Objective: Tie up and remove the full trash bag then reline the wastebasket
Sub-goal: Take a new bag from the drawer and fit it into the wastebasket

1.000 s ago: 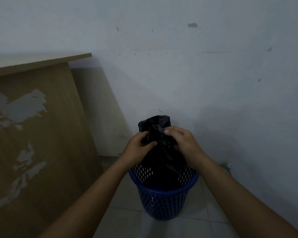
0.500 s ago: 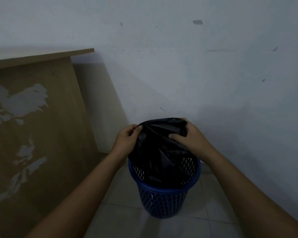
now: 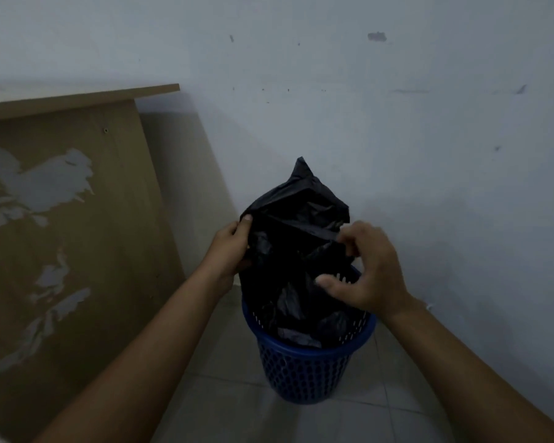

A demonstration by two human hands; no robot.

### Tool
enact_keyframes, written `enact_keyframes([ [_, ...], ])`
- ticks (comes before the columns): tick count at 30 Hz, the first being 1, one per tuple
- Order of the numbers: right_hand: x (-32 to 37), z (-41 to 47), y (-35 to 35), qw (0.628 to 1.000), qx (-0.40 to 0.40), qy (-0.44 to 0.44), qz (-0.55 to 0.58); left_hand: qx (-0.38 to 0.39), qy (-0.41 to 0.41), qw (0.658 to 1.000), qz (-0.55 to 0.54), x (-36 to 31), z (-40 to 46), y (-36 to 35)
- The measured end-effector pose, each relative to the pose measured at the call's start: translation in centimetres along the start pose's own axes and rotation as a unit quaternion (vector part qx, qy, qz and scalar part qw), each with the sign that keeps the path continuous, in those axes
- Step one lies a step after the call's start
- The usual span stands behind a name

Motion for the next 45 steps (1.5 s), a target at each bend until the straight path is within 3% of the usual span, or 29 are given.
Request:
enact_keyframes([
  [1, 0.2, -0.3, -1.0, 0.998, 0.051, -0.006, -0.019, 0.022, 0.02, 0.999, -0.017, -0.1, 0.0, -0.4],
  [3, 0.0, -0.9, -3.3, 0.985, 0.135, -0.098, -0.032, 0.072, 0.054, 0.994, -0.065, -0.7, -0.6, -1.0],
  [5, -0.6, -1.7, -4.7, 0.964, 0.152, -0.22, 0.014, 0.113, 0.056, 0.988, -0.084, -1.3, -1.1, -1.5],
  [8, -1.6, -1.7, -4.8, 0.935, 0.096, -0.323, 0.107, 0.15, 0.002, 0.988, -0.033, -2.0, -1.7, -1.7],
  [10, -1.7, -1.1, -4.0, 0.923, 0.042, -0.361, 0.125, 0.147, -0.086, 0.982, 0.076, -2.3, -1.8, -1.4],
  [12, -2.4, -0.6, -3.4, 0.9, -0.01, -0.412, 0.141, 0.166, -0.176, 0.949, 0.205, -2.3, -1.6, -0.9],
  [15, -3.8, -0.1, -3.0, 0.828, -0.068, -0.516, 0.211, 0.224, -0.194, 0.907, 0.299, -0.8, -1.4, -0.2],
  [17, -4.2, 0.3, -2.6, 0.758, -0.095, -0.57, 0.302, 0.201, -0.211, 0.906, 0.307, 0.4, -0.8, 0.0],
  [19, -4.3, 0.8, -2.0, 0.731, -0.111, -0.578, 0.347, 0.161, -0.232, 0.912, 0.297, 1.2, -0.4, 0.1],
  [20, -4.6, 0.9, -1.7, 0.741, -0.113, -0.571, 0.336, 0.151, -0.233, 0.917, 0.285, 1.3, -0.2, 0.2],
  [22, -5.6, 0.7, -1.2, 0.805, -0.081, -0.543, 0.226, 0.146, -0.216, 0.932, 0.252, 1.2, 0.0, 0.2],
  [25, -6.5, -0.9, -0.6, 0.892, -0.026, -0.444, -0.08, 0.14, -0.166, 0.955, 0.202, 0.8, 0.1, 0.4],
  [26, -6.1, -1.1, -0.2, 0.915, -0.062, -0.374, -0.137, 0.14, -0.156, 0.958, 0.193, 0.7, 0.0, 0.4],
  [28, -3.6, -0.5, 0.4, 0.971, -0.122, -0.16, -0.13, 0.141, -0.155, 0.959, 0.189, 0.7, 0.0, 0.4],
  [30, -0.6, -0.1, -0.3, 0.994, -0.053, 0.034, -0.092, 0.145, -0.158, 0.957, 0.197, 0.7, 0.0, 0.3],
  [31, 0.4, 0.0, -1.0, 0.994, 0.001, 0.07, -0.082, 0.147, -0.158, 0.956, 0.198, 0.7, 0.0, 0.3],
  [32, 0.7, 0.0, -1.8, 0.994, 0.049, 0.056, -0.076, 0.148, -0.157, 0.956, 0.197, 0.7, 0.0, 0.2],
  [35, -0.4, -0.8, -4.2, 0.978, 0.164, -0.119, -0.048, 0.16, -0.148, 0.956, 0.194, 0.4, -0.5, 0.0],
  [37, -1.4, -1.6, -5.1, 0.962, 0.202, -0.184, -0.014, 0.173, -0.138, 0.954, 0.201, 0.4, -0.8, 0.0],
  [39, -2.5, -1.8, -4.9, 0.967, 0.187, -0.172, -0.032, 0.165, -0.143, 0.953, 0.211, 0.3, -0.8, 0.0],
  [41, -3.4, -1.8, -4.2, 0.973, 0.158, -0.16, -0.059, 0.109, -0.156, 0.961, 0.202, 0.1, -0.5, 0.3],
  [45, -4.6, -1.0, -1.7, 0.959, 0.062, -0.274, -0.028, -0.043, -0.165, 0.964, 0.205, 1.6, 1.8, 2.7],
])
Point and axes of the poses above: each hand's wrist, its own z-axis towards the middle knuckle, its own y-axis out of the back of the hand, x = y × z, the point moved 4 cm from there along z, towards the middle knuckle, and after that the axes turned 13 degrees about -x, right-handed, at the moved point
